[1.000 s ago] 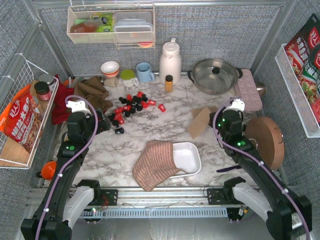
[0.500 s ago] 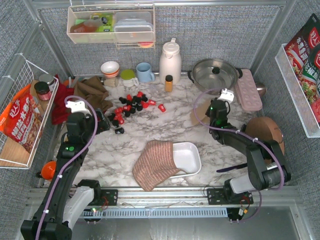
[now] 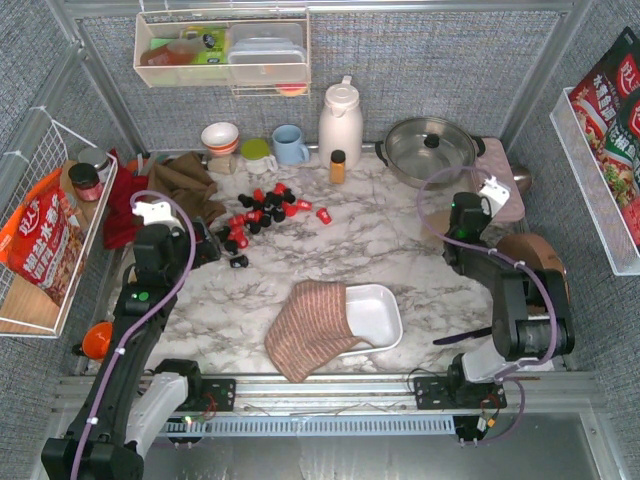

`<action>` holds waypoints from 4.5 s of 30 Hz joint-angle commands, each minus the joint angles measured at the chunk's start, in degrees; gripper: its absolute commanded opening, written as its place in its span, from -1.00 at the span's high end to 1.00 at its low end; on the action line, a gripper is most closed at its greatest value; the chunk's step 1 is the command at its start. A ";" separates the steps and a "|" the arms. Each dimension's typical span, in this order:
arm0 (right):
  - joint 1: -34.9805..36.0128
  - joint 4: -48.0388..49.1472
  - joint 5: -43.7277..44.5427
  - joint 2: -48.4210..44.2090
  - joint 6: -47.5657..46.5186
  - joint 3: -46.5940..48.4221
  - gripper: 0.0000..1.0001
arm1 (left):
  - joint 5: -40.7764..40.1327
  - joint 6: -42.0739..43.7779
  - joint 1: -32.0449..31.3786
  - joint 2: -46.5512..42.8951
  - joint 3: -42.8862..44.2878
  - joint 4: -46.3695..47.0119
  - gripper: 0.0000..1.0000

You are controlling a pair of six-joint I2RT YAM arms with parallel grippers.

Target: Mix the coffee capsules in the storage basket

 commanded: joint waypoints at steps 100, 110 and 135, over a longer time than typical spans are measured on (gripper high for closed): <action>24.58 -26.42 -33.01 -48.88 -12.61 -6.28 -0.65 | -29.68 -7.86 -54.90 18.33 20.91 -5.84 1.00; 24.63 -19.95 -62.33 -38.76 -18.56 2.52 -0.63 | -24.48 7.77 -54.30 30.21 34.24 6.55 1.00; 27.30 -19.80 -62.92 -26.72 -18.55 8.72 1.00 | -15.93 6.58 -54.23 26.71 26.36 17.69 1.00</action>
